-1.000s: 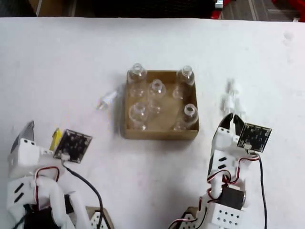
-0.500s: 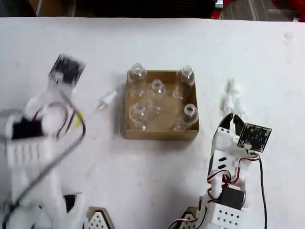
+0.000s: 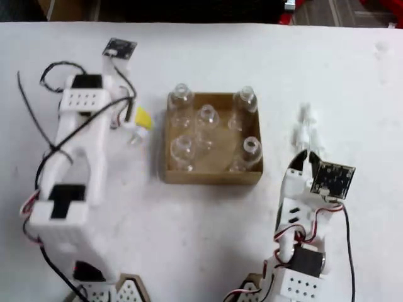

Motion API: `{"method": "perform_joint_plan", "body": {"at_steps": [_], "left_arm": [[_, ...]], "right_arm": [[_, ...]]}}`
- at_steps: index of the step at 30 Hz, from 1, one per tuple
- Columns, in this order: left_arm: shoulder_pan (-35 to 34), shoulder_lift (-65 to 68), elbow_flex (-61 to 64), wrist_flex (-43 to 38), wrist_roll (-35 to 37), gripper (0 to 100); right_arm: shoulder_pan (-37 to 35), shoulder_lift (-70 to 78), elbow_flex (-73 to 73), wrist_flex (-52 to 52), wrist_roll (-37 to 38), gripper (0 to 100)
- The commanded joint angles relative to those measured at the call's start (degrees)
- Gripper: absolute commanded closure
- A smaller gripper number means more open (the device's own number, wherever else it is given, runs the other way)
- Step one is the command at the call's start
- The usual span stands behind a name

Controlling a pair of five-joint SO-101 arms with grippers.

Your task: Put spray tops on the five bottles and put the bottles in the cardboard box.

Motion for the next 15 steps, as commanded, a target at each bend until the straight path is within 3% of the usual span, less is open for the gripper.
{"method": "perform_joint_plan", "body": {"at_steps": [1, 12, 15], "left_arm": [[0.9, 7.5, -10.5, 0.0, 3.4, 69], [3.1, 20.7, -22.4, 0.5, 3.7, 69], [3.4, 21.0, -23.3, 0.5, 7.6, 69]], "right_arm": [[-1.1, 0.0, 0.5, 0.5, 0.8, 97.7], [-1.1, 0.0, 0.5, 0.5, 0.8, 97.7], [-1.1, 0.0, 0.5, 0.5, 0.8, 97.7]]}}
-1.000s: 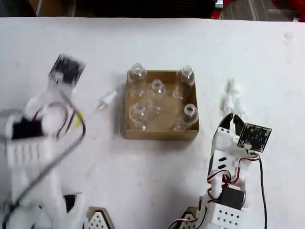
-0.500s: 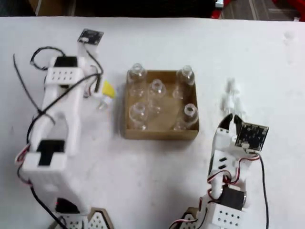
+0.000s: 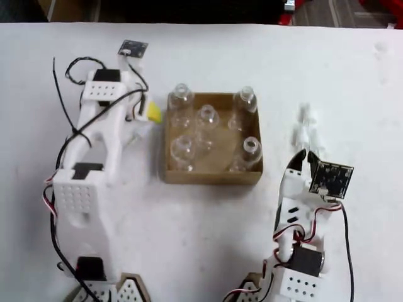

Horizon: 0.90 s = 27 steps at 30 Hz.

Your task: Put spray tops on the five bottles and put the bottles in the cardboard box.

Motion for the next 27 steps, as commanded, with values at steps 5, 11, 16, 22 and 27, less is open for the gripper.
{"method": "perform_joint_plan", "body": {"at_steps": [5, 11, 16, 22, 27], "left_arm": [[1.5, 0.0, -4.7, 0.1, 4.8, 67], [1.8, 0.1, -4.5, -1.5, 4.7, 67], [1.8, 2.5, -5.1, -1.8, 4.7, 67], [1.5, 6.8, -6.5, -3.1, 4.7, 67], [1.0, 7.4, -10.8, 1.8, 2.4, 67]], "right_arm": [[-0.9, 0.0, 0.5, 0.4, 0.8, 97.7], [-0.9, 0.0, 0.5, 0.4, 0.8, 97.7], [-0.9, 0.0, 0.5, 0.4, 0.8, 97.7], [-0.9, 0.0, 0.5, 0.4, 0.8, 97.7], [-0.9, 0.0, 0.5, 0.4, 0.8, 97.7]]}}
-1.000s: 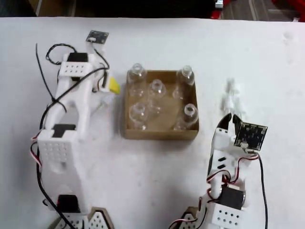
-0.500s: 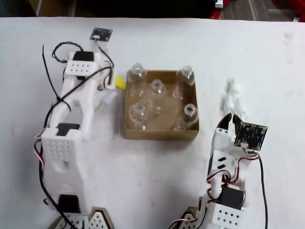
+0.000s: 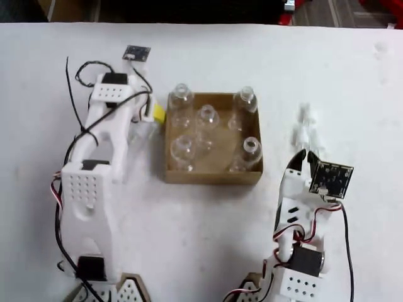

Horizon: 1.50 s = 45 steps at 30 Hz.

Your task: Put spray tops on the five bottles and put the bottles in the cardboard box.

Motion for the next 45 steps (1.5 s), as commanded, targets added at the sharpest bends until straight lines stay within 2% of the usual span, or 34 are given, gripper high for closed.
{"method": "perform_joint_plan", "body": {"at_steps": [1, 9, 13, 19, 22, 30, 35, 40, 45], "left_arm": [[-0.5, -0.7, -5.3, 3.6, -2.4, 67], [-7.7, -0.7, -6.2, 3.6, -4.7, 67], [-9.0, -1.5, -6.4, 3.8, -7.0, 69], [-6.4, -2.2, -19.0, 12.2, -6.8, 69], [-4.2, -2.1, -23.5, 12.6, -6.8, 69], [0.1, 4.8, -23.7, 10.7, -6.8, 70], [-0.1, 11.1, -24.1, 8.9, -6.8, 70], [-0.1, 11.9, -24.1, 9.2, -6.8, 70], [0.2, 12.2, -24.1, 8.6, -6.8, 78]], "right_arm": [[-0.8, 0.0, 0.5, 0.4, 0.8, 97.7], [-0.8, 0.0, 0.5, 0.4, 0.8, 97.7], [-0.8, 0.0, 0.5, 0.4, 0.8, 97.7], [-1.7, 0.0, 0.5, 0.5, 0.9, 97.7], [-1.7, 0.0, 0.5, 0.5, 0.9, 97.7], [-1.5, 0.0, 0.5, 0.4, 0.9, 97.7], [-1.6, 0.0, 0.5, 0.4, 0.9, 97.7], [-1.6, 0.0, 0.5, 0.5, 0.9, 97.7], [-1.6, 0.0, 0.5, 0.5, 0.9, 97.7]]}}
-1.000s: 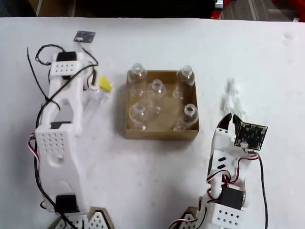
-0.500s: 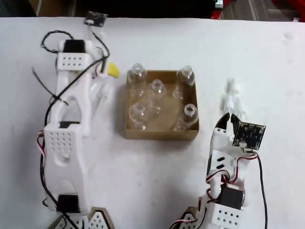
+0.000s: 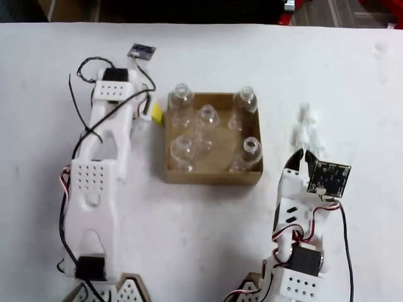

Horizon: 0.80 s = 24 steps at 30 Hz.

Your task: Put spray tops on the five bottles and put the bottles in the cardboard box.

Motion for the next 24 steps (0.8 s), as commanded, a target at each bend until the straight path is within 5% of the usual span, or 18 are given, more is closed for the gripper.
{"method": "perform_joint_plan", "body": {"at_steps": [1, 11, 21, 24], "left_arm": [[0.7, -0.5, -2.9, -1.8, -0.4, 80], [0.7, -1.5, -5.2, 3.1, -0.4, 98], [2.3, -2.4, -23.2, 20.8, -0.4, 97], [3.1, -2.8, -24.9, 20.7, -0.4, 97]], "right_arm": [[-0.6, 0.0, 0.5, 0.5, 0.7, 97.7], [-0.6, 0.0, 0.5, 0.4, 0.7, 97.7], [-0.7, 0.0, 0.5, 0.5, 3.8, 97.7], [-0.7, 0.0, 0.5, 0.5, 3.8, 97.7]]}}
